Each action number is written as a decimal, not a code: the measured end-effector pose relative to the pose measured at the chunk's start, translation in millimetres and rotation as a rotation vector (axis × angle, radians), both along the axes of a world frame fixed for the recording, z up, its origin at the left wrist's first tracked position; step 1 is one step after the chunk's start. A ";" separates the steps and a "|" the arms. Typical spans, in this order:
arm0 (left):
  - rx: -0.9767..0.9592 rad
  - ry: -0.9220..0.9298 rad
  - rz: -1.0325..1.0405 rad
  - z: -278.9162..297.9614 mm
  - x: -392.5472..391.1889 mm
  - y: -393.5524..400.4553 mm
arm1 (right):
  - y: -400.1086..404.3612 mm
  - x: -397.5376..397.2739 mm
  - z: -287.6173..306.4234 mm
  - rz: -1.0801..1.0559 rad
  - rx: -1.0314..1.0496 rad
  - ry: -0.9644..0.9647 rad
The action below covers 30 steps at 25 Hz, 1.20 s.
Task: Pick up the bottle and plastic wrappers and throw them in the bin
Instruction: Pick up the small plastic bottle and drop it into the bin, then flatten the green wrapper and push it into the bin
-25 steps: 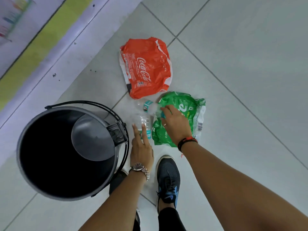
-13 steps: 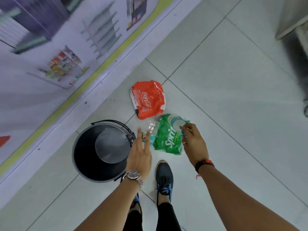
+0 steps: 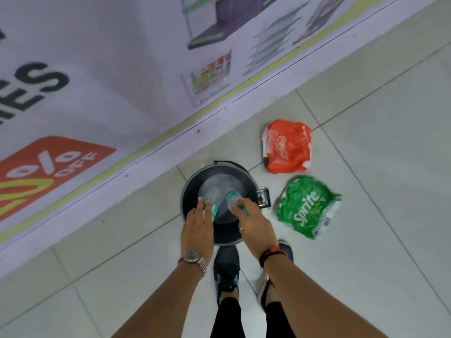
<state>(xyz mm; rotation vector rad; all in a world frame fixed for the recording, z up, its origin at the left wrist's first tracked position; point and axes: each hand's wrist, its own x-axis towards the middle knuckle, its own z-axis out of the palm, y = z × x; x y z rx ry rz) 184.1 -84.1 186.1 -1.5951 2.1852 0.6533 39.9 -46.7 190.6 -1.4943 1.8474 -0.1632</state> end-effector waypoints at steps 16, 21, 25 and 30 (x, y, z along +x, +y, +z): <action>0.066 -0.124 -0.163 -19.6 -13.6 -1.9 | 3.5 -23.8 -37.3 0.307 0.146 0.404; -0.021 0.072 -0.264 -5.9 -71.7 16.2 | 40.1 -65.7 -24.1 0.061 0.198 0.449; 0.034 0.156 -0.478 -15.3 -138.5 44.4 | 86.7 -120.7 -38.1 -0.084 0.299 0.491; 0.090 0.023 -0.773 -68.9 -196.6 70.8 | 132.0 -176.3 -85.4 -0.144 0.344 0.446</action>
